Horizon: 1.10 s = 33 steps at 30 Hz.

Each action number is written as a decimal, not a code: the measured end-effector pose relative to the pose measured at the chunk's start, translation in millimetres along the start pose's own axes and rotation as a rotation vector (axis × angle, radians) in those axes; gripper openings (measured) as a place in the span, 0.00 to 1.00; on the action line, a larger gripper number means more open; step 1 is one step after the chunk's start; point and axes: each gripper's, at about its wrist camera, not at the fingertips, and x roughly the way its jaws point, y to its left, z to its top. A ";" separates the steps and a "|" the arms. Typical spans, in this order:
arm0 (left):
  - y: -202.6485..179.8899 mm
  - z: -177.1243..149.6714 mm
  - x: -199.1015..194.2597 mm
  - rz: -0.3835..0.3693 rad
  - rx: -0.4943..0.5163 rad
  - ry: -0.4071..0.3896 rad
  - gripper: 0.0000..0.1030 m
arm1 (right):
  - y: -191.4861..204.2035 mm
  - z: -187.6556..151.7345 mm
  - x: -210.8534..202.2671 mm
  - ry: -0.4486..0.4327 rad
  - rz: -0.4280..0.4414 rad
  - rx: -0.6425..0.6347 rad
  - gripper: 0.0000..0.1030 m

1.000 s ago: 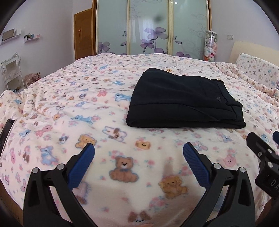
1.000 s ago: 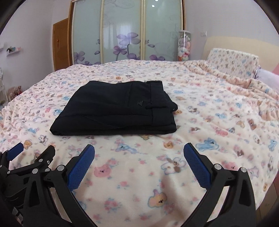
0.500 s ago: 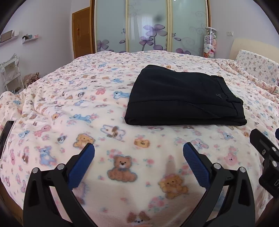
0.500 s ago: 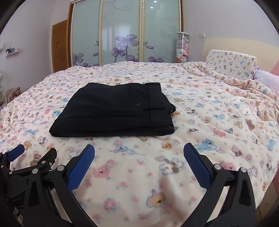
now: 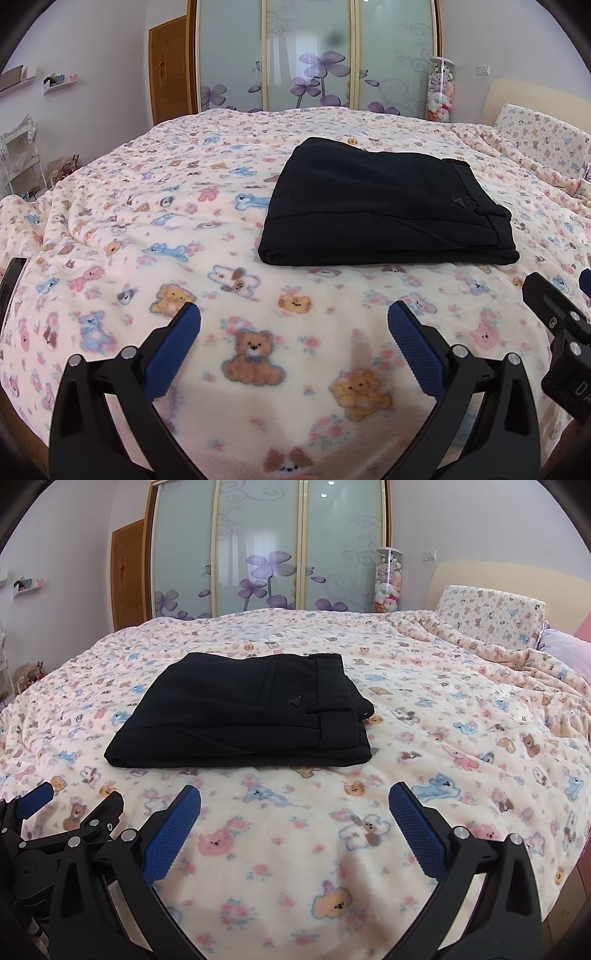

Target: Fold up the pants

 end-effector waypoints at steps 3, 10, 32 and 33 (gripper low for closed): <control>-0.3 -0.2 -0.1 0.000 0.000 0.001 0.98 | 0.7 -0.1 -0.3 -0.001 -0.001 0.002 0.99; -0.3 -0.2 0.3 -0.002 -0.001 0.002 0.98 | 0.9 0.0 -0.4 -0.001 -0.002 0.002 0.99; -2.3 -1.0 0.0 -0.011 0.002 0.001 0.98 | 0.0 0.6 -0.3 0.000 -0.001 0.000 0.99; -3.3 -1.6 -0.1 -0.011 0.003 0.001 0.98 | -0.1 0.7 -0.2 0.000 0.000 0.000 0.99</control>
